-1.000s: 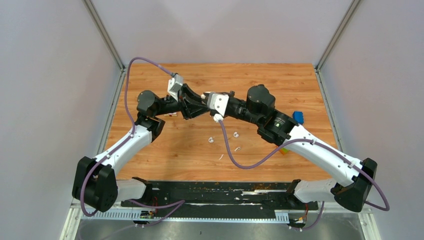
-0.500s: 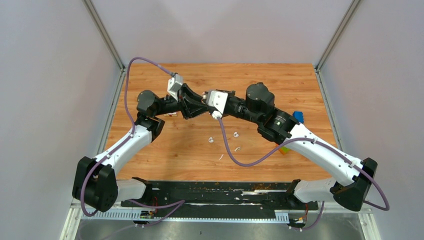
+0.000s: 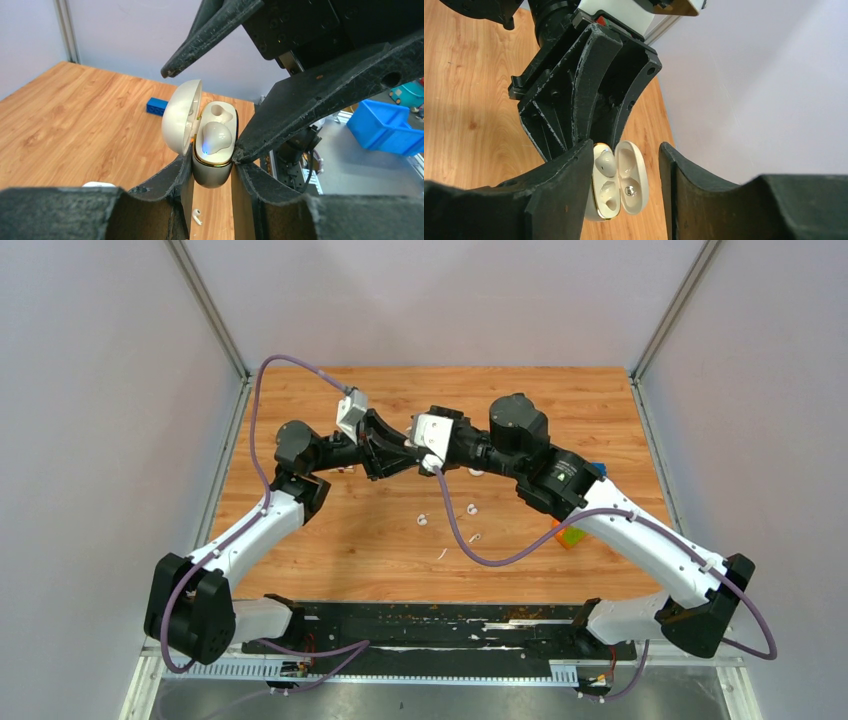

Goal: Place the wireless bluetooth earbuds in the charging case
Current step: Place the earbud in the charging case.

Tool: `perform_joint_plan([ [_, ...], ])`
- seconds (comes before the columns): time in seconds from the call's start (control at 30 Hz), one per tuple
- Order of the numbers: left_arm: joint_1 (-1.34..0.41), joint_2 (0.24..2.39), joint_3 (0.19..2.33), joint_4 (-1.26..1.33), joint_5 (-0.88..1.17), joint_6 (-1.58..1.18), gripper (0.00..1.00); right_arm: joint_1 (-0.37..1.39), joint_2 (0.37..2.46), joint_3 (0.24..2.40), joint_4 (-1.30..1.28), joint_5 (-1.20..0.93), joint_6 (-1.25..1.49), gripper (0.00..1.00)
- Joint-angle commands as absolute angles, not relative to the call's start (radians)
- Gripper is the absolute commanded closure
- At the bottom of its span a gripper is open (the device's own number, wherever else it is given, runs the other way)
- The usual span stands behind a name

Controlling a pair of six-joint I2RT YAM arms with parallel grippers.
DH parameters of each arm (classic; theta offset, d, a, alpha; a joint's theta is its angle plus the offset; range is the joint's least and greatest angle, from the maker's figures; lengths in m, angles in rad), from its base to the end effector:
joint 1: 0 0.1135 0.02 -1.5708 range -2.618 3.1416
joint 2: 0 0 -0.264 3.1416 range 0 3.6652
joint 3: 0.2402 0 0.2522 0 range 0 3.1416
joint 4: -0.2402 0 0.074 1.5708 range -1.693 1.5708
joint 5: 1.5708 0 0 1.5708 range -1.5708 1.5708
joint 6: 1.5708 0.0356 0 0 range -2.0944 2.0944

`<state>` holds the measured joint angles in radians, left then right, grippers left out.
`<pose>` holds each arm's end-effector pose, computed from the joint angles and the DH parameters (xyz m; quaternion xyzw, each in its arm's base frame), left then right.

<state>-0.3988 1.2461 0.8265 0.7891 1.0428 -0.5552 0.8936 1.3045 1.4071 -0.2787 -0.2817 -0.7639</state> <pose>0.2366 -0.1331 0.3519 0.3714 0.5207 -0.5785 0.5063 0.1769 0.2358 0.4340 -0.6203 0.4465 0.1486 0.6275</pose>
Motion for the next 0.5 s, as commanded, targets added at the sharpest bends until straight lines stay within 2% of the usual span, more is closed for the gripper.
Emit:
perform_joint_plan([
  [0.0,-0.397,1.214,0.833,0.842,1.017,-0.543,1.00,0.895,1.308,1.467,-0.430,-0.371,-0.764,0.47],
  [0.27,-0.390,1.219,0.833,0.816,1.012,-0.529,1.00,0.821,1.233,1.541,-0.524,-0.345,-0.646,0.46],
  [0.47,-0.367,1.230,0.830,0.771,0.995,-0.514,1.00,0.724,1.120,1.468,-0.678,-0.294,-0.570,0.48],
])
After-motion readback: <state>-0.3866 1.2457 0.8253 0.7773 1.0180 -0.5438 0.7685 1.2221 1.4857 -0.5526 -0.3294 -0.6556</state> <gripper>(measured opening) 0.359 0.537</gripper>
